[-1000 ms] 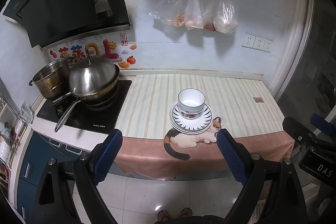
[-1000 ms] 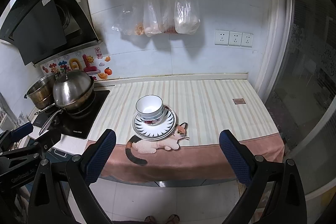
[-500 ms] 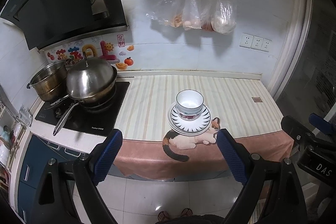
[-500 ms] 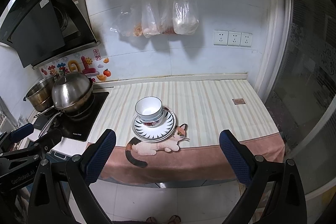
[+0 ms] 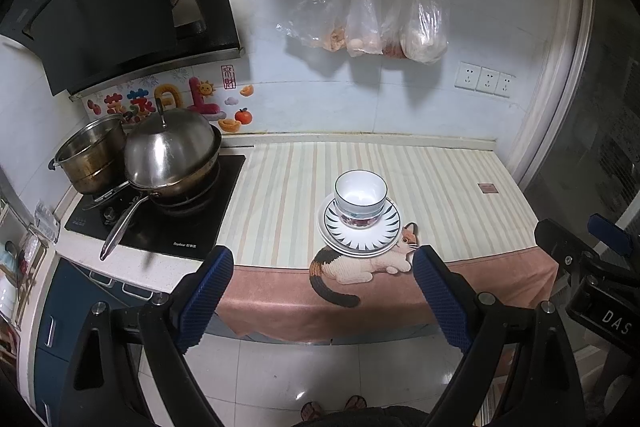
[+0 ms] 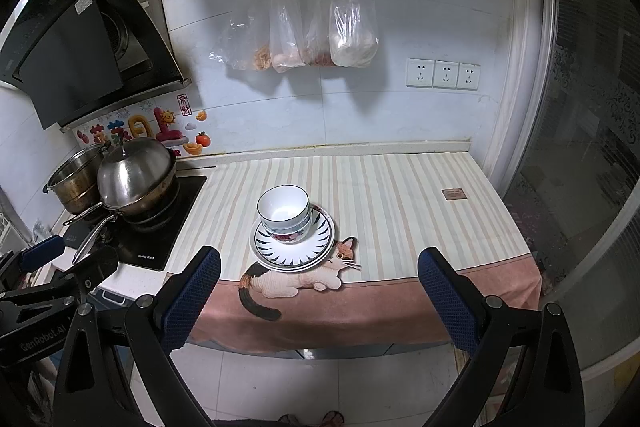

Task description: Organize plates and bowls

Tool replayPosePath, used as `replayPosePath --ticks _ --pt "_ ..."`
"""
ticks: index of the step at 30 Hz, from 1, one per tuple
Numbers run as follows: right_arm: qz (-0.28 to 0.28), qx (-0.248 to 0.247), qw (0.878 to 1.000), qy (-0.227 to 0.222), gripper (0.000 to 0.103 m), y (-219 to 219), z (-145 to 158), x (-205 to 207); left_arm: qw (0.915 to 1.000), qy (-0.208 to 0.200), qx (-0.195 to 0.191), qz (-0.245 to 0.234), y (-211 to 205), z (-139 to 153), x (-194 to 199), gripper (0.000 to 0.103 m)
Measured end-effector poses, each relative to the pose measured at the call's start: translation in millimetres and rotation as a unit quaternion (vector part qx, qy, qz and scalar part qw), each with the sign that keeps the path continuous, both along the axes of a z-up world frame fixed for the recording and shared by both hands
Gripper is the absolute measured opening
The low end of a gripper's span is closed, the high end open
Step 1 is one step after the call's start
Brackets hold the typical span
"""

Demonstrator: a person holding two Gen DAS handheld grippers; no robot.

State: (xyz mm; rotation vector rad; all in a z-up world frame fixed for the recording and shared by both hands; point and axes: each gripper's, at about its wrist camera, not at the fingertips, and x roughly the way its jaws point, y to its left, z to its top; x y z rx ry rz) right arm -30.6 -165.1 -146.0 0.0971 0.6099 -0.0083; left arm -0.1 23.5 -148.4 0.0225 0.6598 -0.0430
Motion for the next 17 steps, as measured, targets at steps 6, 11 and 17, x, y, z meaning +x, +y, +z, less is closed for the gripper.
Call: replayPosePath --ticks 6,11,17 --pt "0.000 -0.001 1.000 0.000 0.101 0.6 0.4 0.1 1.0000 0.000 0.000 -0.001 0.9 0.8 0.5 0.092" --pt "0.000 -0.001 1.000 0.000 0.101 0.8 0.3 0.1 1.0000 0.000 -0.001 -0.001 1.4 0.6 0.4 0.092" --pt "0.000 -0.002 1.000 0.003 0.101 4.8 0.6 2.9 1.0000 -0.001 -0.003 0.000 0.4 1.9 0.5 0.092"
